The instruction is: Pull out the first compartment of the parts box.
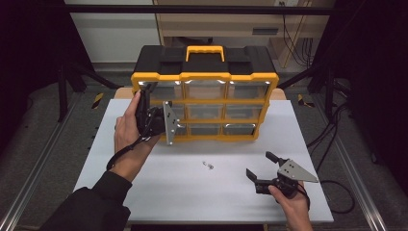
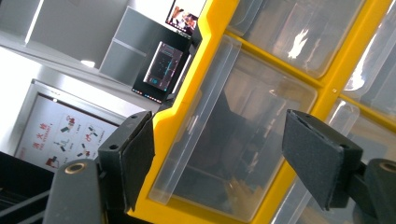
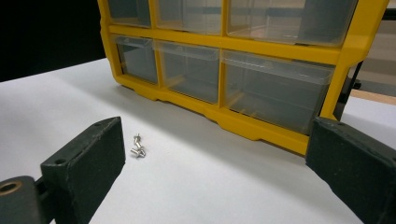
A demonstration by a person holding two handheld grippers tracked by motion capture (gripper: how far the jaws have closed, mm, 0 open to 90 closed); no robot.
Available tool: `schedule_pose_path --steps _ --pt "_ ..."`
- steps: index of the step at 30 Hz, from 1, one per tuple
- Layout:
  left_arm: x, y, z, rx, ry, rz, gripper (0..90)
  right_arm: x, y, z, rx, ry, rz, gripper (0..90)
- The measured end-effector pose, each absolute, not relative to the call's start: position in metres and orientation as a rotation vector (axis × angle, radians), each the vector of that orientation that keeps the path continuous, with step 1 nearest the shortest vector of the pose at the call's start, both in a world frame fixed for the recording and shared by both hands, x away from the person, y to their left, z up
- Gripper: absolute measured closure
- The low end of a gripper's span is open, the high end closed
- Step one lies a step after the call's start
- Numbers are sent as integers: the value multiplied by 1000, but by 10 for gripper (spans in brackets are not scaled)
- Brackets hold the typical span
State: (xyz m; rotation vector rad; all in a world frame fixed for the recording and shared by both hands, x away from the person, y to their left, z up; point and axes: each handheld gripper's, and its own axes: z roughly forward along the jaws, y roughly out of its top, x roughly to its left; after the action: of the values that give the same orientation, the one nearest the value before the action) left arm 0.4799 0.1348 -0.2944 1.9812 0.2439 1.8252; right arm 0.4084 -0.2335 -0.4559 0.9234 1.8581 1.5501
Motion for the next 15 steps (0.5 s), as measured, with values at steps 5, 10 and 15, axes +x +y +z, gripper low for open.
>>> schedule_pose_path --steps 5,10,15 --pt "479 134 -292 2029 225 1894 283 408 -234 -456 919 1858 1548 52" --pt "478 132 -292 2036 180 1957 341 408 -234 -456 925 1859 1548 53" --pt "479 131 -293 2022 160 1975 397 409 -233 -457 922 1858 1553 53"
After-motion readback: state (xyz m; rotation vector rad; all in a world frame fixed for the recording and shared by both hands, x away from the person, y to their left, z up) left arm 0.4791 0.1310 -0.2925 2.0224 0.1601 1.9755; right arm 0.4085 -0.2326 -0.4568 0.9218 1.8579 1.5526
